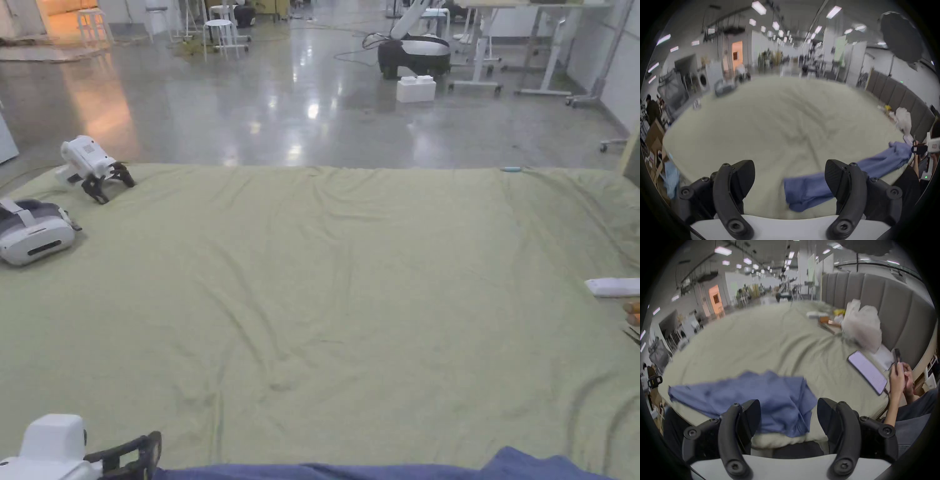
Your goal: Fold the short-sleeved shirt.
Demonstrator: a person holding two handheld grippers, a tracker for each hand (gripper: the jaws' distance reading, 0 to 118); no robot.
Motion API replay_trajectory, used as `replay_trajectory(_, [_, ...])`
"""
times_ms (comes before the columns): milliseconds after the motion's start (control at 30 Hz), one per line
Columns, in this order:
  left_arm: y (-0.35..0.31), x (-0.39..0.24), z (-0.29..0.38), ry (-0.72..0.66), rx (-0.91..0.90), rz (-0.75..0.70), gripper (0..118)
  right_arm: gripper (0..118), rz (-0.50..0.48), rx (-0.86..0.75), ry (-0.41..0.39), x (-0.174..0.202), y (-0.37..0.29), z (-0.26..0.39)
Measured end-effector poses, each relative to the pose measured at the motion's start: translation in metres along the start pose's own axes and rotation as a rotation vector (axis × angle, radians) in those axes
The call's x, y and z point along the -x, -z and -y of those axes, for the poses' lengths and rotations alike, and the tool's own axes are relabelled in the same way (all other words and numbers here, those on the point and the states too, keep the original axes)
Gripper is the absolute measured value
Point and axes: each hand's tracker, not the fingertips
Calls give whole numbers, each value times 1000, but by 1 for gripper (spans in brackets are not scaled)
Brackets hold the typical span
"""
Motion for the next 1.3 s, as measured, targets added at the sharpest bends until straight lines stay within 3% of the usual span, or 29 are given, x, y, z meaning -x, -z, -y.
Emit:
replay_trajectory(200, [-112, -56, -53, 72, -407, -27, 95, 75, -123, -382, 24, 39, -91, -36])
replay_trajectory(300, [-142, -81, -60, 49, -519, 30, 89, 74, -158, -458, 15, 64, -115, -42])
replay_trajectory(367, [-153, -96, -61, 54, -526, 39, 67, 50, -166, -499, -6, 78, -123, -43])
replay_trajectory(433, [-159, -103, -63, 59, -541, 67, 23, 2, -164, -517, -43, 90, -132, -44])
replay_trajectory(467, [-162, -105, -67, 34, -528, 86, 5, 1, -162, -517, -55, 94, -135, -45])
replay_trajectory(500, [-164, -106, -70, 1, -511, 109, 0, 1, -150, -513, -69, 98, -137, -47])
replay_trajectory(800, [-177, -102, -83, 16, -508, 108, 0, 0, -196, -564, -94, 112, -147, -57])
replay_trajectory(933, [-157, -81, -77, -89, -437, 150, 0, 0, -212, -555, -92, 115, -142, -56])
replay_trajectory(1000, [-132, -58, -66, -207, -373, 195, 16, 0, -225, -529, -87, 115, -137, -53])
replay_trajectory(1100, [-76, -9, -33, -465, -220, 302, 93, 0, -280, -459, -55, 107, -126, -47])
replay_trajectory(1133, [-49, 6, -15, -544, -139, 317, 109, 0, -291, -430, -32, 104, -121, -44])
replay_trajectory(1300, [31, 58, 63, -732, 89, 261, 109, 0, -292, -356, -1, 94, -112, -34])
